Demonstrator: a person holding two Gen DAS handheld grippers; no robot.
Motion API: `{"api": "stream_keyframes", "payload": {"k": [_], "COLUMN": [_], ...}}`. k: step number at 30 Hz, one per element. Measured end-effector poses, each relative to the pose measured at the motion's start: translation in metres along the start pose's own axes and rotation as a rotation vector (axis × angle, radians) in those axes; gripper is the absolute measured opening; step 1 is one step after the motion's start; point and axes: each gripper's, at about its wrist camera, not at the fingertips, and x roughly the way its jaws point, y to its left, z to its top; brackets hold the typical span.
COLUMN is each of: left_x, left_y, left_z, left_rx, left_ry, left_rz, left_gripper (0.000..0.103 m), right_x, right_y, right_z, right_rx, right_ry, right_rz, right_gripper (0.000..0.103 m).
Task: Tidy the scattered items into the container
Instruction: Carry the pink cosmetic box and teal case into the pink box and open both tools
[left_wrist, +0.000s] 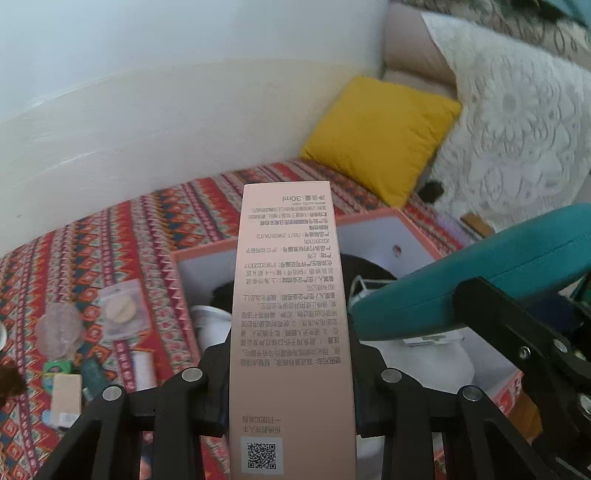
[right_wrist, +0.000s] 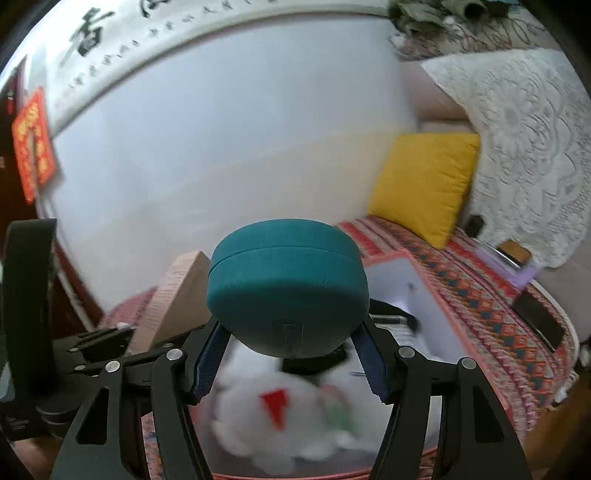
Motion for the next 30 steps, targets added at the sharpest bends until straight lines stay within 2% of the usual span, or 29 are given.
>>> {"api": "stream_keyframes", "payload": {"k": [4, 10, 11, 13, 14, 15, 18, 25, 30], "left_x": [0.029, 0.068, 0.073, 0.078, 0.079, 0.081, 0.075, 0.054, 0.030], "left_y": [-0.020, -0.017, -0.015, -0.008, -0.005, -0.001, 0.008, 0.028, 0.061], "left_z": [0.000, -0.006, -0.006, -0.005, -0.005, -0.004, -0.003, 0.000, -0.014], "left_rx": [0.029, 0.008, -0.004, -0.018, -0.023, -0.028, -0.034, -0.041, -0.083], "left_ry": [0.042, 0.115, 0.130, 0.137, 0.135, 0.133, 0.117, 0.077, 0.057], "left_rz": [-0.005, 0.000, -0.001, 0.010, 0.018, 0.027, 0.035, 0.043, 0.060], "left_gripper": [0.038, 0.039, 0.042, 0.058, 0.072, 0.079, 0.080, 0.083, 0.084], "right_x": [0.023, 0.063, 0.066, 0.070, 0.070, 0.070, 0.069, 0.069, 0.070], "right_y": [-0.023, -0.033, -0.033, -0.032, -0.031, -0.030, -0.027, -0.004, 0.017], "right_z": [-0.008, -0.020, -0.023, -0.023, -0.021, -0.020, -0.016, -0.009, -0.006], "right_rx": [0.013, 0.028, 0.031, 0.023, 0.016, 0.010, 0.013, 0.012, 0.004], "right_ry": [0.074, 0.153, 0.157, 0.145, 0.136, 0.124, 0.082, 0.051, 0.037], "right_rz": [-0.025, -0.031, -0.033, -0.046, -0.054, -0.060, -0.062, -0.052, -0.039], "right_gripper": [0.068, 0.069, 0.070, 0.070, 0.073, 0.079, 0.085, 0.087, 0.087]}}
